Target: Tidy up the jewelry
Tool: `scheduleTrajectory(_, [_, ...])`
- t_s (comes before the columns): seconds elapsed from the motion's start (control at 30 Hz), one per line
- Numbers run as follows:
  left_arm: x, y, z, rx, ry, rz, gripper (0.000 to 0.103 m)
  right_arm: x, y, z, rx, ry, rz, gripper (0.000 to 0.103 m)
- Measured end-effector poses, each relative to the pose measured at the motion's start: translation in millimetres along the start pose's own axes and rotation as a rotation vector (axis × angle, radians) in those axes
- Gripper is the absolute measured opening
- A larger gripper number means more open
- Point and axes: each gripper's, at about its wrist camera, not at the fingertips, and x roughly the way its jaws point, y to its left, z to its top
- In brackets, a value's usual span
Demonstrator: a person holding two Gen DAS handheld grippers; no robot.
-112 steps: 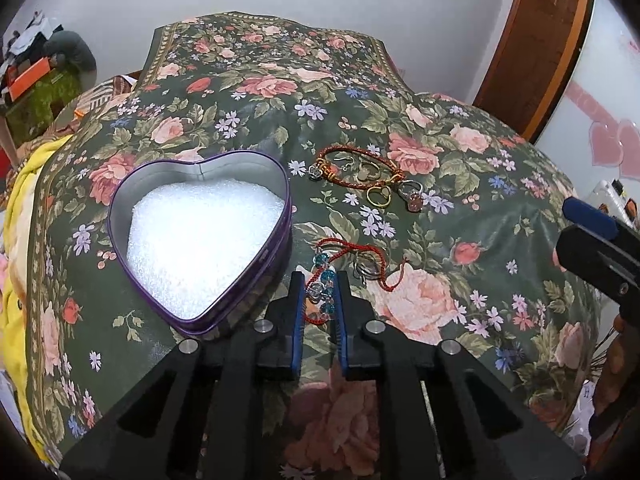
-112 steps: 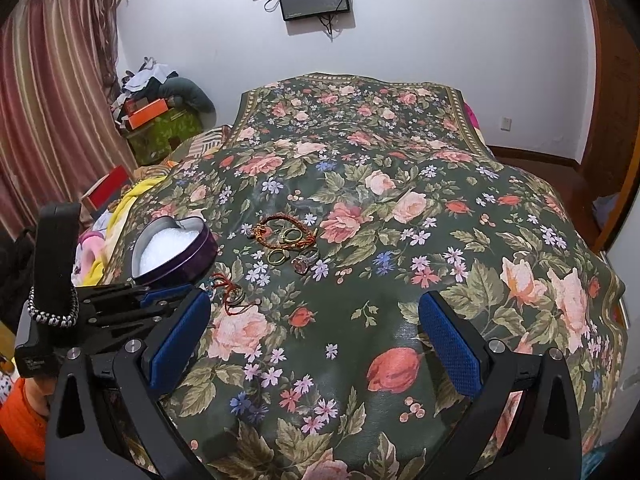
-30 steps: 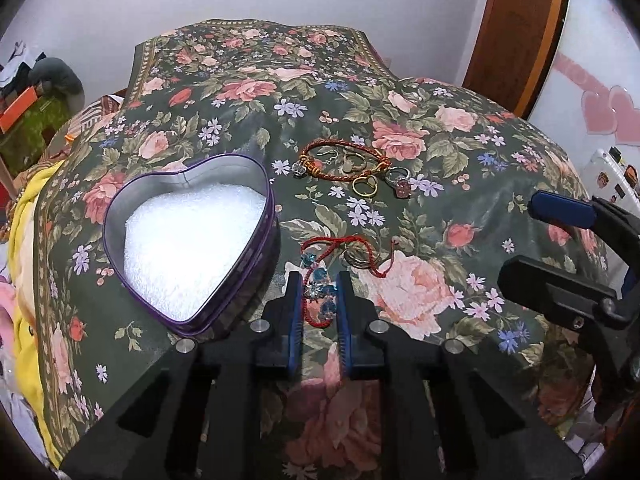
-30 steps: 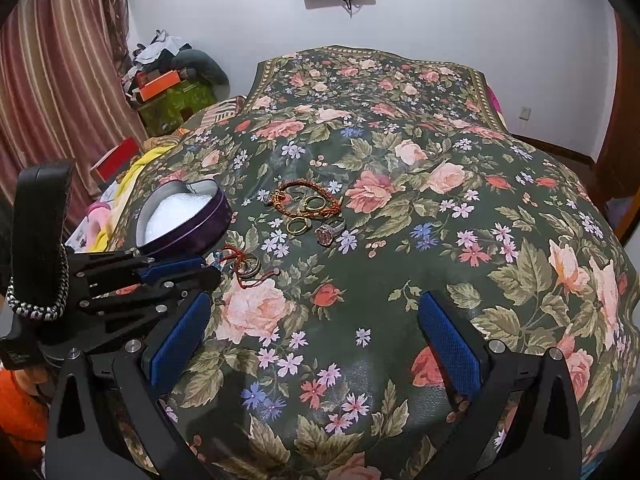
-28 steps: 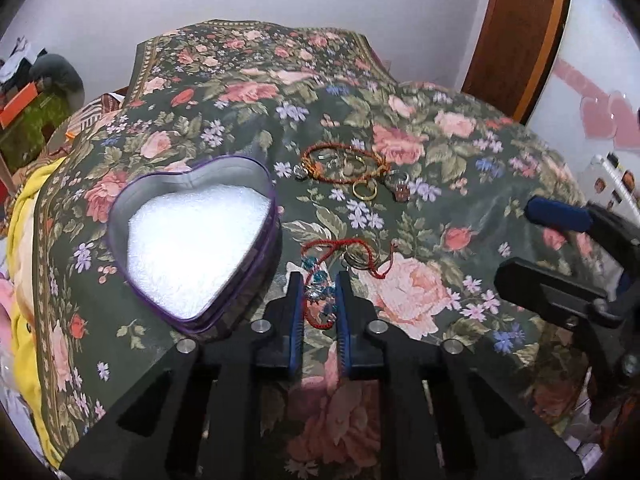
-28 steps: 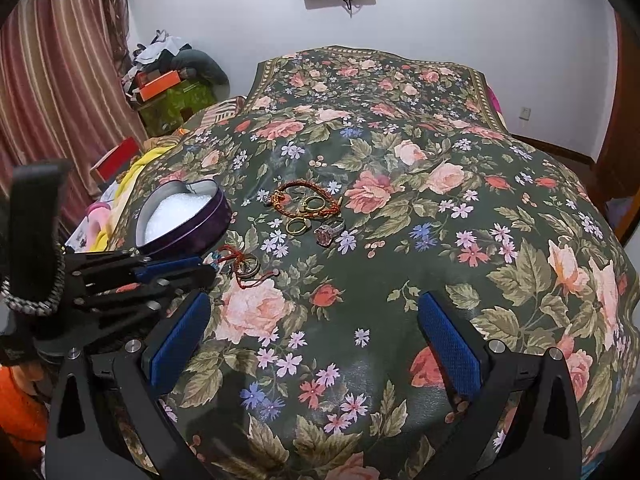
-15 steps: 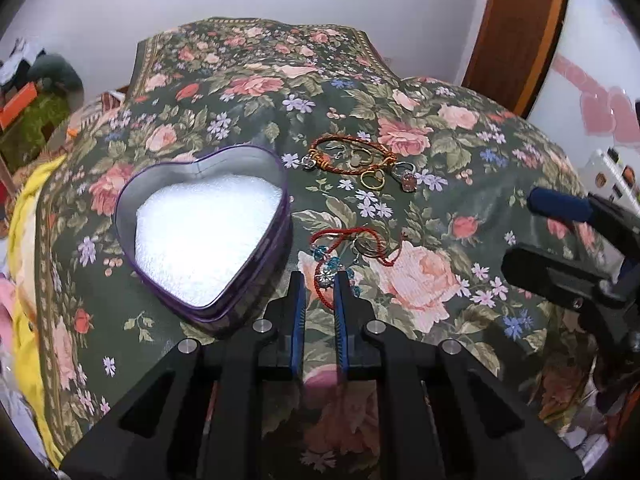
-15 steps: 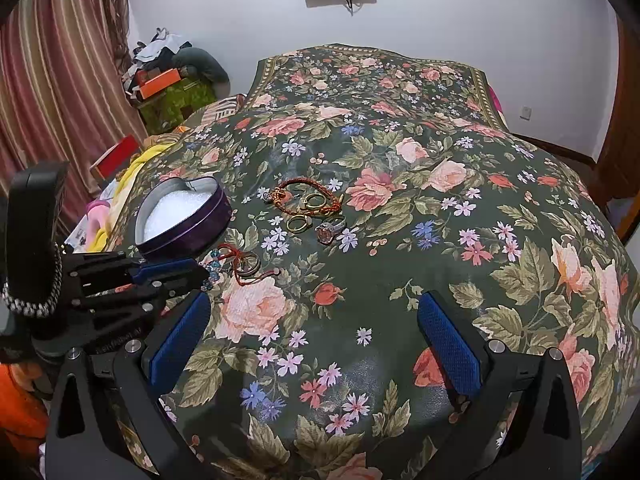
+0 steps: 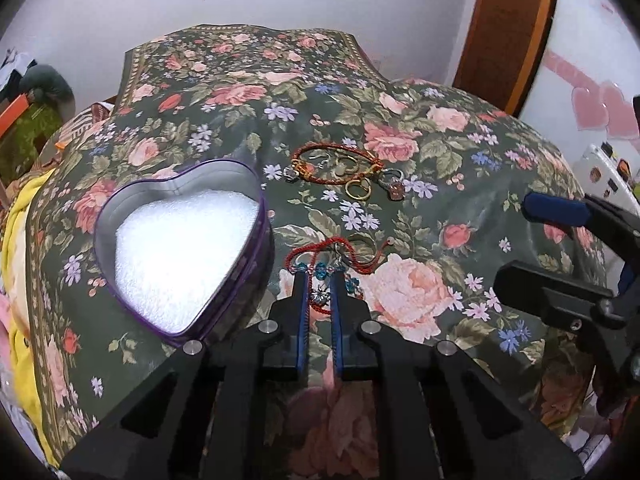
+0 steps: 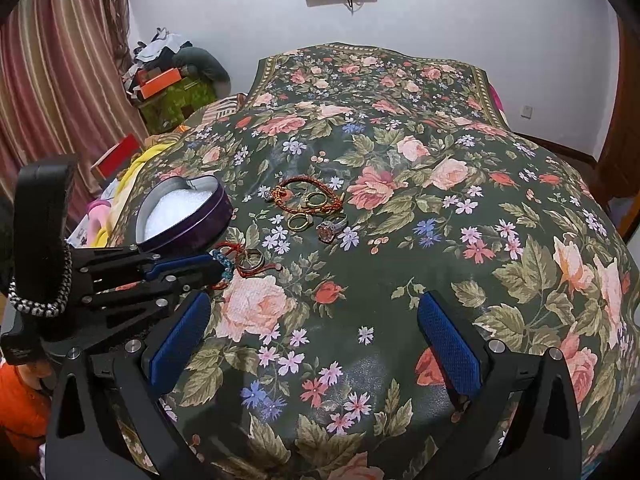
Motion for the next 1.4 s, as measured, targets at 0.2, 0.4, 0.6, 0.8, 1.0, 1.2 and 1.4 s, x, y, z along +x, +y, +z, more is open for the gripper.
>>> scheduleTrajectory(0.2, [-30.0,12.2,5.2,-0.062,-0.070,-0.026,0.009,2.8,5.0,-0.6,-0.011,0.016,0.006,0.103])
scheduleTrajectory(0.4, [-61.7,24.0,6.0,-0.096,-0.141,-0.042,0.009,12.1,21.8,1.1,-0.057,0.053,0.019,0.103])
scheduleTrajectory(0.6, [-81.6,41.3,-4.7,-0.132,-0.173,-0.039,0.009,25.1,43.5,4.4,-0.116,0.094,0.026,0.103])
scheduleTrajectory(0.8, [-87.9,63.2,-21.4,-0.184,-0.166,-0.049,0.009,36.2,72.7,6.8,-0.165,0.144,0.096,0.097])
scheduleTrajectory(1.0, [-88.9,80.4,-39.4,-0.232,-0.154,-0.053,0.009,54.6,102.0,4.7,-0.252,0.207,0.130,0.077])
scheduleTrajectory(1.2, [-86.5,94.2,-52.2,-0.274,-0.139,-0.063,0.009,62.6,116.9,6.5,-0.280,0.225,0.153,0.069])
scheduleTrajectory(1.4, [-83.7,98.8,-58.6,-0.288,-0.127,-0.070,0.009,71.0,124.1,13.8,-0.291,0.238,0.174,0.053])
